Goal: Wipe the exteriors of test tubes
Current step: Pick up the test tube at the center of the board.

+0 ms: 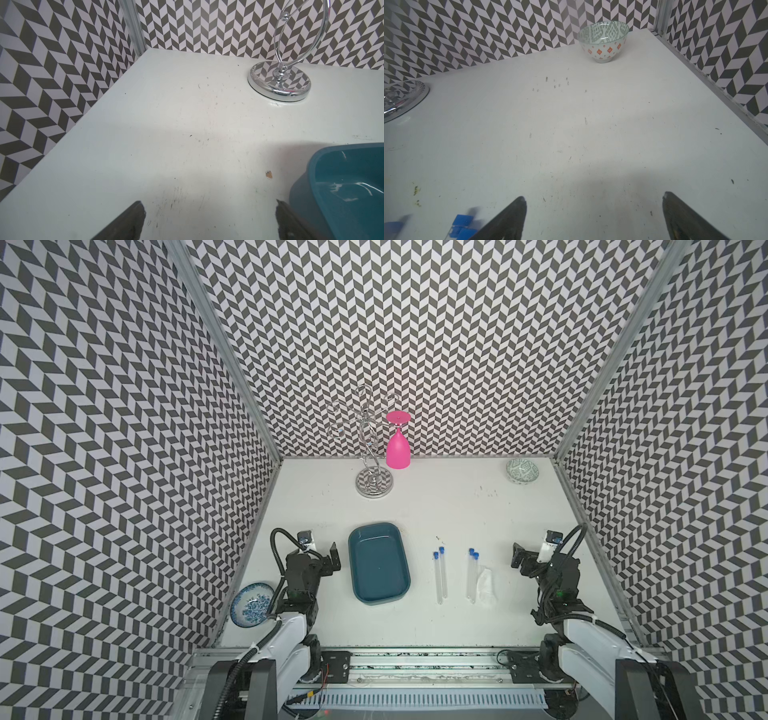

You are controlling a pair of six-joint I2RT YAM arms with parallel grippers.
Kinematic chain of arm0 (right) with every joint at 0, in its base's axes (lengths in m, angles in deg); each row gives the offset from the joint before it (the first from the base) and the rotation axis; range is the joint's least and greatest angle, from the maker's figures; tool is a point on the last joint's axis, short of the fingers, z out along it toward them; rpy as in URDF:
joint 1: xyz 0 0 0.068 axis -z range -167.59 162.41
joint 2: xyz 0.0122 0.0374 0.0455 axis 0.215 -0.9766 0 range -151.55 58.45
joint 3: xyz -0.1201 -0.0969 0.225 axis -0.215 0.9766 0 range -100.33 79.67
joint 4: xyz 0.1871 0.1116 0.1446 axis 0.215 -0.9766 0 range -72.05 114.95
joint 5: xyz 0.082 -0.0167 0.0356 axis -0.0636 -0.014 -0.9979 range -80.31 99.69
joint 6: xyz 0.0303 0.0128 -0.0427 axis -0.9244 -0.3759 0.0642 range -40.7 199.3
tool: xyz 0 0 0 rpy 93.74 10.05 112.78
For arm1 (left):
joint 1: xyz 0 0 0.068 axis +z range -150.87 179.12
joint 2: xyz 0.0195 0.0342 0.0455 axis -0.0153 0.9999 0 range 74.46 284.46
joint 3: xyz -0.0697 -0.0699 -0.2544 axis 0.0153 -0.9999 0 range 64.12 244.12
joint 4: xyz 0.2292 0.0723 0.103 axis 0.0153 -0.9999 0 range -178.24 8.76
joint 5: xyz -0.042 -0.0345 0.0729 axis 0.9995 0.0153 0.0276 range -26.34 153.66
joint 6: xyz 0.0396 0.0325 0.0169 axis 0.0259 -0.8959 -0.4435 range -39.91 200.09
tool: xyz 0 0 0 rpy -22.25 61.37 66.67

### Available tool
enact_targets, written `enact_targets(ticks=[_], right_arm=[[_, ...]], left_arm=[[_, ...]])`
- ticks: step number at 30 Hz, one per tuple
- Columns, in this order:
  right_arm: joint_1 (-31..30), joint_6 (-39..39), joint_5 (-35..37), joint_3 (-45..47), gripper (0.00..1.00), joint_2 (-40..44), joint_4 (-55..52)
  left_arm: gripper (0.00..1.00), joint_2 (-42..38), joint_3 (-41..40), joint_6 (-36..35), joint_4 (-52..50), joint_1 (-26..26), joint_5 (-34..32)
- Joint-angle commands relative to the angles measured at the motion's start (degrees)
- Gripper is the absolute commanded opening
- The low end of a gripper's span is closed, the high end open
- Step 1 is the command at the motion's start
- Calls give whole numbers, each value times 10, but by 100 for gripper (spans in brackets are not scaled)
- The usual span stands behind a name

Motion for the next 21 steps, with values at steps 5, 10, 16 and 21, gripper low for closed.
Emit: enact_targets(ticks=[5,10,16,21], right_arm=[[-38,50,50,-81,100,-347,497],[-38,51,51,-81,100,-349,498],[-38,51,51,-81,100,-348,498],[-38,51,52,-81,99,-348,498]], left_arm=[[100,339,86,-30,429,-28,-51],[100,340,88,-27,429,-20,-34],[100,343,88,-28,432,-21,-37],[100,342,88,-28,432,-20,-37]])
